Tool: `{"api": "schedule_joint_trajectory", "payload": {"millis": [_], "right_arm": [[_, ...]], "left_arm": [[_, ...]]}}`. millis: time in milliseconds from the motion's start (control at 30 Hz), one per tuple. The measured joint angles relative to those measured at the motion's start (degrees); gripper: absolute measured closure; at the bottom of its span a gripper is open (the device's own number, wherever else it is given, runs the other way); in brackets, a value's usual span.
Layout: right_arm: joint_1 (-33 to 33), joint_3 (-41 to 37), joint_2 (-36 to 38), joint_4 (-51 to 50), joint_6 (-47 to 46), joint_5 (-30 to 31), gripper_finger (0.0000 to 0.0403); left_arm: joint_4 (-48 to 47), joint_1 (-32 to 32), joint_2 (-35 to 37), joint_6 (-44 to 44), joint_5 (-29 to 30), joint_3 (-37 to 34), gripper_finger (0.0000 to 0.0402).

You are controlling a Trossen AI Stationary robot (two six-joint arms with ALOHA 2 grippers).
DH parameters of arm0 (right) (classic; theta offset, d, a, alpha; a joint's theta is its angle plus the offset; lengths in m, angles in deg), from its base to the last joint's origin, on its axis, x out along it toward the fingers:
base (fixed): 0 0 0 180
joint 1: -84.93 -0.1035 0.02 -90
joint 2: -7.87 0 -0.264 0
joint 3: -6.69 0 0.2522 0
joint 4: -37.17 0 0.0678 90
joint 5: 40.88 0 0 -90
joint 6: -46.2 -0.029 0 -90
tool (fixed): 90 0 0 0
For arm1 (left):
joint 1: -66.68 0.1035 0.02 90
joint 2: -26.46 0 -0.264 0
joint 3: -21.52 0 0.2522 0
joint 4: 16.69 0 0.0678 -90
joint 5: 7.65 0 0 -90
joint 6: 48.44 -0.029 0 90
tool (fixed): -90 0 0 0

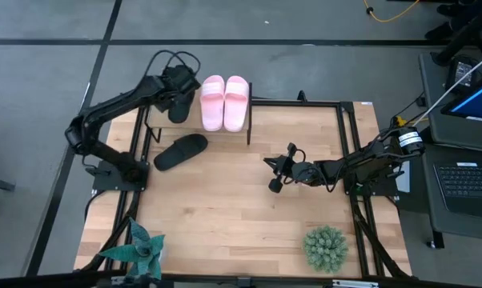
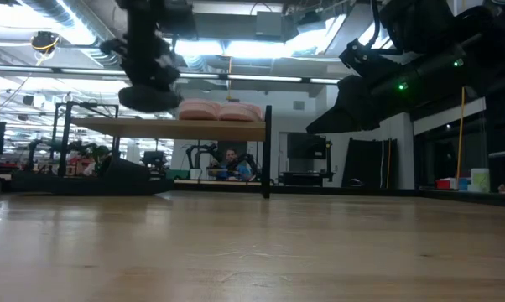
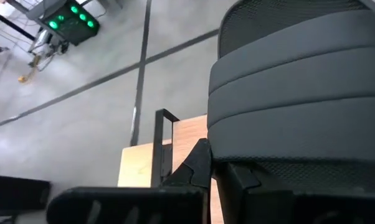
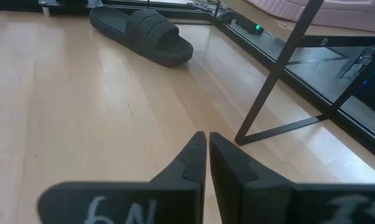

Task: Pick and place slides into the shelf
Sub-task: Put the bottom black slide on the shelf

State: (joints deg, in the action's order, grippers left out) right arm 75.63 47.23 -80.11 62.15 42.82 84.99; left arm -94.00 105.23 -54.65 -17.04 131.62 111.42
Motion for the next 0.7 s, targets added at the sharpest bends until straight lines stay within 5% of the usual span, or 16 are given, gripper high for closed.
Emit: {"api": "schedule_joint_trajectory", "payload": {"millis": [700], "right_arm": [[0.02,0.0,0.0,0.0,0.87,0.01,0.0379]], "left_arm": [[0.48,1.5,-6.68,-0.44,-4.9,0.0,0.04]]}}
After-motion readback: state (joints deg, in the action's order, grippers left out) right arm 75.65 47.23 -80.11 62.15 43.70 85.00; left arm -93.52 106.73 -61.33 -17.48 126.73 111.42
